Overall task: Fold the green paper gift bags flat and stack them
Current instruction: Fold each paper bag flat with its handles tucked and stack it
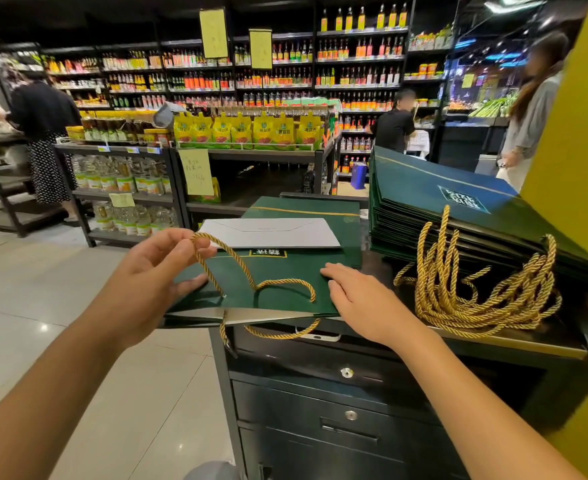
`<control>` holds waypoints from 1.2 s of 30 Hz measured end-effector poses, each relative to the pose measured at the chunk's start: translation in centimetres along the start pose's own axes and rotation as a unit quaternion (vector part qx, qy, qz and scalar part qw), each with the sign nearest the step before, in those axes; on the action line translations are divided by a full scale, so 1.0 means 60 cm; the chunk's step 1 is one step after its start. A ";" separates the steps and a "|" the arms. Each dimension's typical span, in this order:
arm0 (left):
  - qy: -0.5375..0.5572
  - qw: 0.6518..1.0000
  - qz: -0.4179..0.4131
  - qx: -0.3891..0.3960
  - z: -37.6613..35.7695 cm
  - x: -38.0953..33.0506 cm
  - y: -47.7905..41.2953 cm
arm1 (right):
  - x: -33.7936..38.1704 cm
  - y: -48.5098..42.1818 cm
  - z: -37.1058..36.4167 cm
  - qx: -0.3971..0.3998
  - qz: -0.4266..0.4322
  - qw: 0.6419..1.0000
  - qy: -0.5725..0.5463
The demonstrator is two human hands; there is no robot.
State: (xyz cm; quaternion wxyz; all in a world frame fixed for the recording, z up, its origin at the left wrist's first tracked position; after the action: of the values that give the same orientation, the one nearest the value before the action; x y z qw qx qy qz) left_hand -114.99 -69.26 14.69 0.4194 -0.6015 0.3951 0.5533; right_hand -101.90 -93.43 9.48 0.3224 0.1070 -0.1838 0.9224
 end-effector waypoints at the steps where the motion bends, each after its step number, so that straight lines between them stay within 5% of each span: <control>1: -0.001 1.000 0.007 0.008 -0.001 0.002 0.000 | 0.000 0.000 0.000 0.000 -0.001 1.000 -0.001; 5: -0.121 0.992 0.014 0.035 -0.012 0.014 0.007 | 0.002 0.001 0.002 -0.002 0.000 1.000 -0.003; 10: -0.357 0.923 -0.007 -0.146 0.046 0.036 -0.005 | 0.007 0.008 0.013 -0.045 0.004 0.999 -0.009; 15: -0.098 0.970 0.184 -0.126 0.075 0.104 -0.009 | 0.030 0.016 0.037 -0.115 0.022 0.992 -0.039; 21: 0.069 0.974 0.191 -0.105 0.060 0.086 0.005 | 0.140 0.009 0.022 0.003 0.116 0.993 0.032; 26: 0.137 0.980 0.128 -0.068 0.030 0.029 0.011 | 0.177 -0.013 0.023 -0.002 0.139 0.980 0.142; 32: 0.184 0.981 0.048 0.023 -0.025 -0.039 0.011 | 0.175 -0.009 0.092 -0.153 0.132 0.978 0.059; 36: 0.162 0.984 0.070 0.011 -0.050 -0.026 -0.004 | 0.154 0.002 0.142 -0.282 0.114 0.949 -0.081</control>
State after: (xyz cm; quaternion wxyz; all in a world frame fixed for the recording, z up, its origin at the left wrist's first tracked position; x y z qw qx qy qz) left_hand -113.85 -71.99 16.38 0.3168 -0.6494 0.5050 0.4721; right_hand -108.43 -91.88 20.14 0.2161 0.0639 -0.4732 0.8517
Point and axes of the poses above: each hand's wrist, its own y-axis away from the middle knuckle, its own z-axis out of the back of the hand, x = y × z, the point moved 8 cm from there along -y, towards the middle knuckle, and after that the axes turned 12 degrees about z, right-handed, at the moved point
